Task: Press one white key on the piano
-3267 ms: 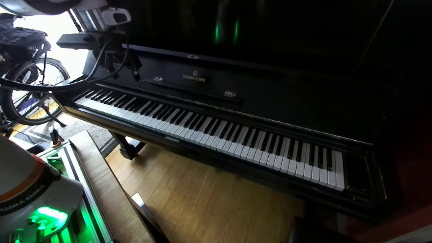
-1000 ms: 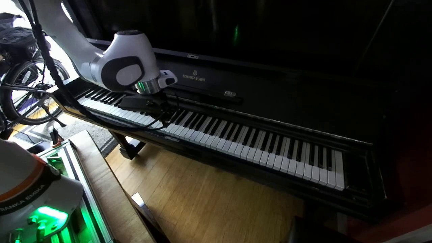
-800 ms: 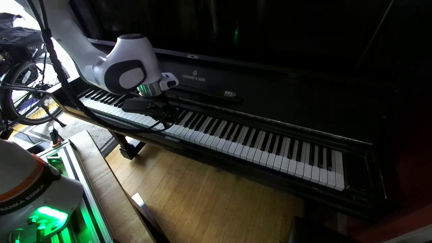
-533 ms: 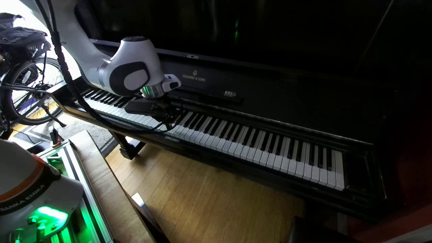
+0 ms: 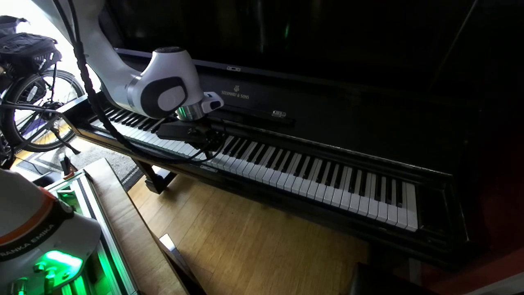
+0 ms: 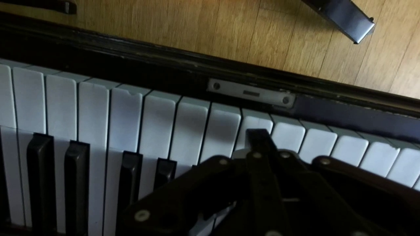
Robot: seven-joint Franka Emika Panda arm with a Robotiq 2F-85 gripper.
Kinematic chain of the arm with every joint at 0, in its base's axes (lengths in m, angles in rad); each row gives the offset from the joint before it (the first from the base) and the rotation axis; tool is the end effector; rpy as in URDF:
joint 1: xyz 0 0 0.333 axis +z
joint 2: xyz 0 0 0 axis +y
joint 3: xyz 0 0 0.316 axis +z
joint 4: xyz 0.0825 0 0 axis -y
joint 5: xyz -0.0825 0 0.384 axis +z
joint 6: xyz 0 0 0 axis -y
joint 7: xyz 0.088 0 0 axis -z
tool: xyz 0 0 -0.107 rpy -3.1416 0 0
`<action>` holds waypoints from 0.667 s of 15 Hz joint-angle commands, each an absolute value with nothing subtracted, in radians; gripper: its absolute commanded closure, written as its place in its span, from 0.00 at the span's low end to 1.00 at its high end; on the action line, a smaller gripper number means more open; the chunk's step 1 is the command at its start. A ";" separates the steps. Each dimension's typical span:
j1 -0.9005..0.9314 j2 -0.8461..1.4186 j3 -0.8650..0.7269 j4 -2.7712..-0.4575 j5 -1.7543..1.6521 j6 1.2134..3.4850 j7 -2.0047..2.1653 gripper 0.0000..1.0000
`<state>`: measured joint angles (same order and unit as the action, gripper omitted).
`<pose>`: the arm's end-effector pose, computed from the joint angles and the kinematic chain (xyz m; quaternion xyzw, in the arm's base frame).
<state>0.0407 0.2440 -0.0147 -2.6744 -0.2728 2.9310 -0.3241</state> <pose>0.4083 0.0273 0.1570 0.9523 0.3035 0.0014 0.0316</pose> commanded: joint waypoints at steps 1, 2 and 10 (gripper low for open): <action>0.056 0.280 -0.034 -2.659 -0.318 2.955 -0.282 1.00; 0.057 0.283 -0.034 -2.657 -0.321 2.955 -0.280 1.00; 0.063 0.294 -0.047 -2.653 -0.344 2.956 -0.266 1.00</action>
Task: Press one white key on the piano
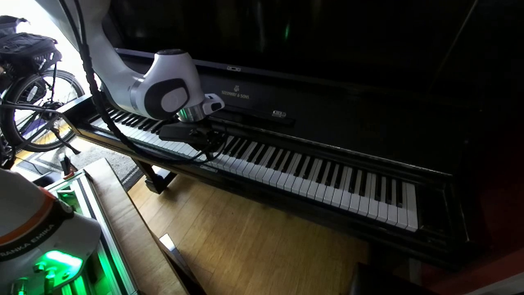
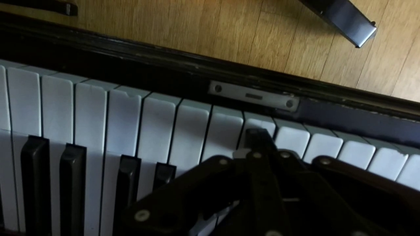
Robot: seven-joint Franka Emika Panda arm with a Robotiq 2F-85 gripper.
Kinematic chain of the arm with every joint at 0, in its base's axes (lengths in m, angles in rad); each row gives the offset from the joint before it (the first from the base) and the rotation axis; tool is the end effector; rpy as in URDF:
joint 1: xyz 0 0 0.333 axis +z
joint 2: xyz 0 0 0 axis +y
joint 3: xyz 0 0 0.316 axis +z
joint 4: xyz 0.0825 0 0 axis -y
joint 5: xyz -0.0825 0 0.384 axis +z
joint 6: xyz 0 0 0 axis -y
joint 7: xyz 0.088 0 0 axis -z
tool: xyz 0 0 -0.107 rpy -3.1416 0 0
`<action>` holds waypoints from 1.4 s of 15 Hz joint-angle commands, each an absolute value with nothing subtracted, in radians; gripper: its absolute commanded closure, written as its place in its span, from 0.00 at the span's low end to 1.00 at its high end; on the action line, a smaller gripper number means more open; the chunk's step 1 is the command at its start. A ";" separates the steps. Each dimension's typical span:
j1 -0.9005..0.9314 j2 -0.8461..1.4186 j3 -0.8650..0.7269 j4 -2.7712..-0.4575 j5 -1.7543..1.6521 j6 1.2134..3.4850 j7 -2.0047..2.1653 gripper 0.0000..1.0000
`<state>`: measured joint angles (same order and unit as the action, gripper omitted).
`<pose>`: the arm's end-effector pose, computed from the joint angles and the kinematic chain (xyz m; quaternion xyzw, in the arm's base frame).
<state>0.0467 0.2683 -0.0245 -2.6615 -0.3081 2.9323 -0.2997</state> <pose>0.4095 0.0276 0.1502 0.9511 0.3069 -0.0041 0.0351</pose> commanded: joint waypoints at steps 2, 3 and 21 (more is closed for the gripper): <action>0.064 0.297 -0.049 -2.653 -0.345 2.957 -0.266 1.00; 0.062 0.298 -0.047 -2.652 -0.343 2.957 -0.269 1.00; 0.072 0.281 -0.049 -2.657 -0.344 2.943 -0.267 1.00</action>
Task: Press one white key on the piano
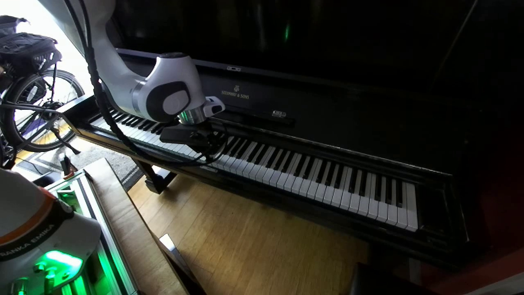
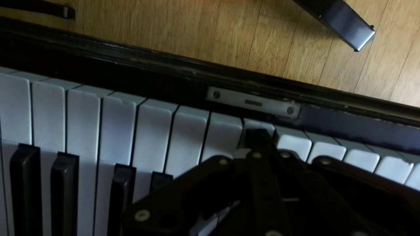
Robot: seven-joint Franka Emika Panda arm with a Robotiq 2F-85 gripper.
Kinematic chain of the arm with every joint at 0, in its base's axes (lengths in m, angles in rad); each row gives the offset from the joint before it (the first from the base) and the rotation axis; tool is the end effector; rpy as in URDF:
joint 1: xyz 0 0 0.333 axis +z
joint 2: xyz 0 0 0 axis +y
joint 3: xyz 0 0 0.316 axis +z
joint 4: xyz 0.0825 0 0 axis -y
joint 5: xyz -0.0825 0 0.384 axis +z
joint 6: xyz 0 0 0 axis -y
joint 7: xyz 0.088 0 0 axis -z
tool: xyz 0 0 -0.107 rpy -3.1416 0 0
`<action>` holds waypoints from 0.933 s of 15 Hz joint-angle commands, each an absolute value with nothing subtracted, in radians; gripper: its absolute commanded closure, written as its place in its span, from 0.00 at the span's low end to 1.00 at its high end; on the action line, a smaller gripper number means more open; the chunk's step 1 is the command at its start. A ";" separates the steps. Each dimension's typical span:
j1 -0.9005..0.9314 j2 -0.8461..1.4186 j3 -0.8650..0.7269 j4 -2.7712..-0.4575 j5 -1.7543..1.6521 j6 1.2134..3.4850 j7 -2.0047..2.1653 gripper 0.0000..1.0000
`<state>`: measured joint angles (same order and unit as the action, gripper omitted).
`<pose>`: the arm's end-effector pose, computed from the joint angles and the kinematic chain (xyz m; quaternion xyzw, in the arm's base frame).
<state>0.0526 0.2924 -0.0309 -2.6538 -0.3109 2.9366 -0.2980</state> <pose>0.4090 0.0274 0.1426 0.9508 0.3076 -0.0101 0.0341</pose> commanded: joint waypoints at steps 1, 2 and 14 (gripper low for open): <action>0.077 0.272 -0.053 -2.659 -0.349 2.940 -0.262 1.00; 0.083 0.259 -0.056 -2.662 -0.354 2.935 -0.259 1.00; 0.157 0.100 -0.131 -2.684 -0.504 2.896 -0.138 0.59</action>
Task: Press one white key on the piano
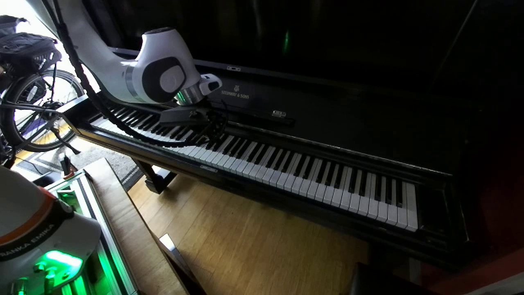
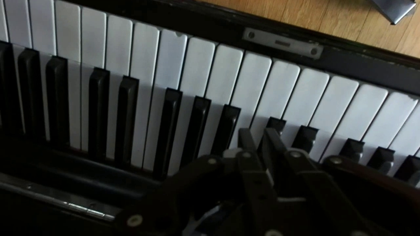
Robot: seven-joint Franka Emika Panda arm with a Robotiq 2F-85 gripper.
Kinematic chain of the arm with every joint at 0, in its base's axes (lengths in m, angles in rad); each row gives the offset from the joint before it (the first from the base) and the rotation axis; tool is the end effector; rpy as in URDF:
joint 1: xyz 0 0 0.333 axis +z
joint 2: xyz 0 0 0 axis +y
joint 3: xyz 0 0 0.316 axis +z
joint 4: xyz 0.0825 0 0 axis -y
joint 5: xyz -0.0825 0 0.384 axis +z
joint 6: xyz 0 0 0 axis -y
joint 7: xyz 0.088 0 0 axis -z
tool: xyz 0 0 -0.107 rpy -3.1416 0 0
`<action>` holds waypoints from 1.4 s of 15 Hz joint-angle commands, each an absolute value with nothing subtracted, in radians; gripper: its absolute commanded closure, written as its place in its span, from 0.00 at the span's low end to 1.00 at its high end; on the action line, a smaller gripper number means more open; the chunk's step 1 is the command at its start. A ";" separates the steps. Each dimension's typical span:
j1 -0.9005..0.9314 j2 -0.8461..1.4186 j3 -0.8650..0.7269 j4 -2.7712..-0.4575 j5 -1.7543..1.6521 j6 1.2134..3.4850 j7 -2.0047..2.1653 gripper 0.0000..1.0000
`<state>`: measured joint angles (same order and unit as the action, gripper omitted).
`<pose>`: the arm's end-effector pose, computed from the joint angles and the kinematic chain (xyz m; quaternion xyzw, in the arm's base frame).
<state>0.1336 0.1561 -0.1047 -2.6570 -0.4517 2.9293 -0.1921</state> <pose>0.4255 0.0384 0.1973 0.9424 0.3227 0.0496 0.0721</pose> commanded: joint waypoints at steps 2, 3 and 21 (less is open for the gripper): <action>0.157 0.080 -0.130 -2.689 -0.516 2.883 -0.125 0.44; 0.156 0.070 -0.128 -2.692 -0.519 2.877 -0.121 0.38; 0.076 -0.099 -0.016 -2.743 -0.449 2.735 -0.148 0.00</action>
<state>0.1011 -0.0351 -0.0538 -2.7101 -0.4775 2.7790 -0.1502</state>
